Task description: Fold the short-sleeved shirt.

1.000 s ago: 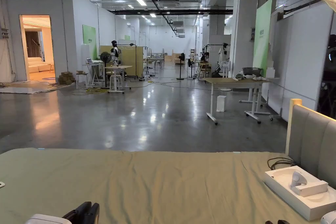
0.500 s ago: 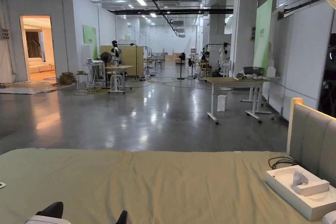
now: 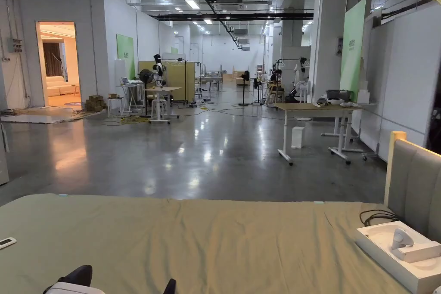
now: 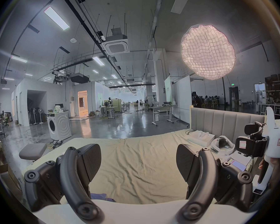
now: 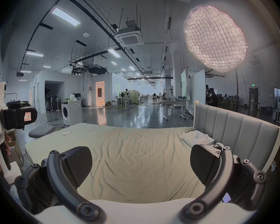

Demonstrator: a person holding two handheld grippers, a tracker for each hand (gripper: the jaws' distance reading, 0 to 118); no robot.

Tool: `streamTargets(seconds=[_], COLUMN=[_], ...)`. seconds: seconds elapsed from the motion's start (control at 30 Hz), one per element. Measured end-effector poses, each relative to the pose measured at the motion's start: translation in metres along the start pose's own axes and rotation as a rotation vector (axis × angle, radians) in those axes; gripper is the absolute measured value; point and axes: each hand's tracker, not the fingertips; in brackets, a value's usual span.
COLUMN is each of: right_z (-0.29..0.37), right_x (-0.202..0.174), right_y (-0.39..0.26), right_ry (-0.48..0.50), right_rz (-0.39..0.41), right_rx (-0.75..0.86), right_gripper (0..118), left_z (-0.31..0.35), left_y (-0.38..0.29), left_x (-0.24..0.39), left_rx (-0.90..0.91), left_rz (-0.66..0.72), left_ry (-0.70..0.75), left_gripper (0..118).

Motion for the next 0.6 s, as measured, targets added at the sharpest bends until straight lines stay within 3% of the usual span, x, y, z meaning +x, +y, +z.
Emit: streamTargets(seconds=[0.37,0.43,0.6], right_z=[0.002,0.001,-0.001], right_x=[-0.002,0.000,0.012], right_y=[0.001,0.003,0.006], right_ry=[0.007,0.039,0.203], right_rz=[-0.001,-0.058,-0.288], right_rx=[0.000,-0.010,-0.011], right_gripper=[118,118,118], left_z=[0.001,0.001,0.001], left_y=[0.001,0.002,0.002], left_x=[-0.004,-0.004,-0.006], left_rx=[0.001,0.001,-0.005], left_rz=[0.058,0.053,0.090], left_ry=[-0.019,-0.013,-0.022], left_gripper=[99,99,99])
